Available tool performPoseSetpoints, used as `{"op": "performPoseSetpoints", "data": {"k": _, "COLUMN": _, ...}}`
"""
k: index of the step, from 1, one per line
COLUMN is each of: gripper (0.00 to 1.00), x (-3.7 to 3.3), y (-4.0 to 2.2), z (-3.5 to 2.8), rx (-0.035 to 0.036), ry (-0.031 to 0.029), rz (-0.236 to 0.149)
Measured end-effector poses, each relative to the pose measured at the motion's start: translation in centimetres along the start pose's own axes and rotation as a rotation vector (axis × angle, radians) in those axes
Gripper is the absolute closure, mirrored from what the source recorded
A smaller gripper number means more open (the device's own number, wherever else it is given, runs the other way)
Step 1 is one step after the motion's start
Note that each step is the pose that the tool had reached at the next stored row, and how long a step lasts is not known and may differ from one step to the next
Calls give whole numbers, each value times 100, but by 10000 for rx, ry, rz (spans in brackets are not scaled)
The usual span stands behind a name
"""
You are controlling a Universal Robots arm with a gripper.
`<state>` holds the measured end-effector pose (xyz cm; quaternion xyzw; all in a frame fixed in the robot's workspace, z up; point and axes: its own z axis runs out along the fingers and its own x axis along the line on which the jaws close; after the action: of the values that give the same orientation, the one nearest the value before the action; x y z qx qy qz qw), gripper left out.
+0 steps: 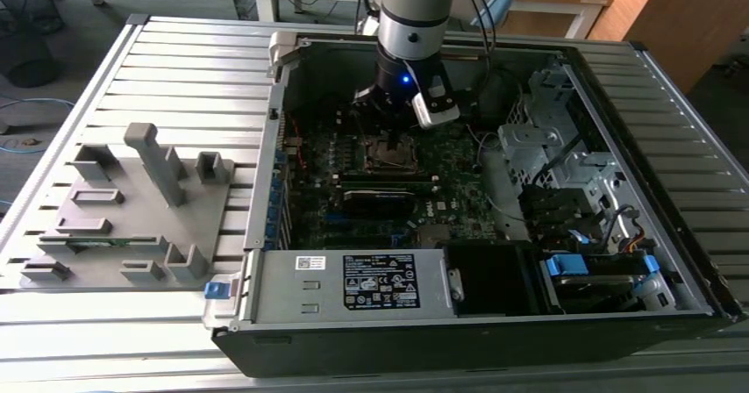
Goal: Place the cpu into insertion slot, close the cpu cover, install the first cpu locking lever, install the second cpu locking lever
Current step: 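Close the cpu cover, then install the first cpu locking lever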
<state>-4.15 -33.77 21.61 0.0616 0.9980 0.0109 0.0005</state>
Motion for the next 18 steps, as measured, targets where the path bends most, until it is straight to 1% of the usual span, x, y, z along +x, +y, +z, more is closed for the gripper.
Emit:
{"op": "performPoseSetpoints", "data": {"k": 6, "gripper": 89, "x": -1, "y": -4, "z": 0, "rx": 1, "ry": 0, "rz": 0}}
{"op": "performPoseSetpoints", "data": {"k": 12, "gripper": 89, "x": -1, "y": -4, "z": -34, "rx": 1, "ry": 0, "rz": 0}}
{"op": "performPoseSetpoints", "data": {"k": 18, "gripper": 89, "x": -1, "y": -3, "z": -45, "rx": 1, "ry": 0, "rz": 0}}
